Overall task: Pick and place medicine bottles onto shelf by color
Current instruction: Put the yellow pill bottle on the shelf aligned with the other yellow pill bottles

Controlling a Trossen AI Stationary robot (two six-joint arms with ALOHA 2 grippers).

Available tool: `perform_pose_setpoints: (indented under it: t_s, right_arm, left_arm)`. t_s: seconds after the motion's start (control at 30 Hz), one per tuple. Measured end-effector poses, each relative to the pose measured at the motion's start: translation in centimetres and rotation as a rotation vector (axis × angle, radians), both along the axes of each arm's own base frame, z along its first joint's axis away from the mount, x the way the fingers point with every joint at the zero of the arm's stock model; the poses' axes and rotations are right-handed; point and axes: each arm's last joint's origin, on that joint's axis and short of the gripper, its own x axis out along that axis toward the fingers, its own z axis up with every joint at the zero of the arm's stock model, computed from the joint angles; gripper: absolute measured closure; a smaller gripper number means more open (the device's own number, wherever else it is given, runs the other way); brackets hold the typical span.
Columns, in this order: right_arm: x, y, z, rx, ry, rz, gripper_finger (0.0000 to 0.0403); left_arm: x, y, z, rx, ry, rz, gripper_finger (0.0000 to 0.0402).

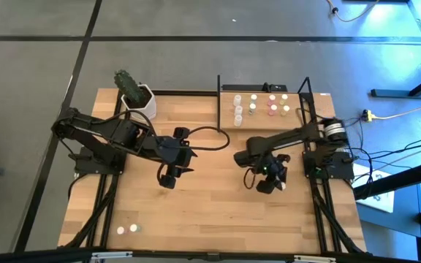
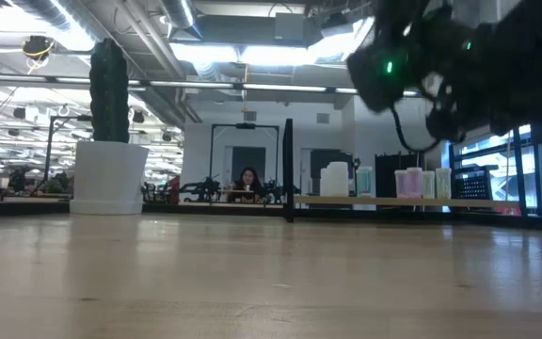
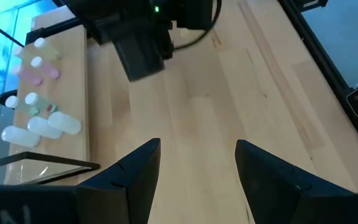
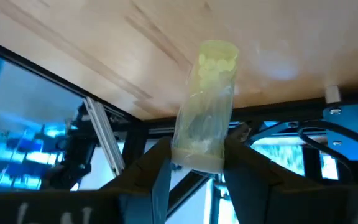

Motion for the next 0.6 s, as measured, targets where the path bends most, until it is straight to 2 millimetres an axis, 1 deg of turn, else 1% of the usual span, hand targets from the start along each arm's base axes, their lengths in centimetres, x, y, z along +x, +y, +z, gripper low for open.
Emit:
perform_pose_setpoints:
  t_s: [0.1, 0.23, 0.47, 0.6]
  right_arm:
    - [0.3, -0.2, -1.6, 0.024, 0.071, 0.012, 0.0271]
    - [0.6, -0.2, -3.0, 0.019, 0.129, 0.015, 0.0271]
    - [1.3, -0.2, -4.5, -0.051, 0.136, -0.022, 0.0271]
    - [1.3, -0.2, -4.6, -0.051, 0.152, -0.044, 0.0271]
  left_arm:
    - [0.0, 0.0, 0.0, -0.008, -0.001, 0.007, 0.02]
    - [0.0, 0.0, 0.0, -0.017, -0.001, 0.016, 0.02]
    - [0.0, 0.0, 0.0, -0.018, -0.004, 0.018, 0.02]
    - [0.4, -0.1, 0.4, -0.029, -0.056, 0.013, 0.02]
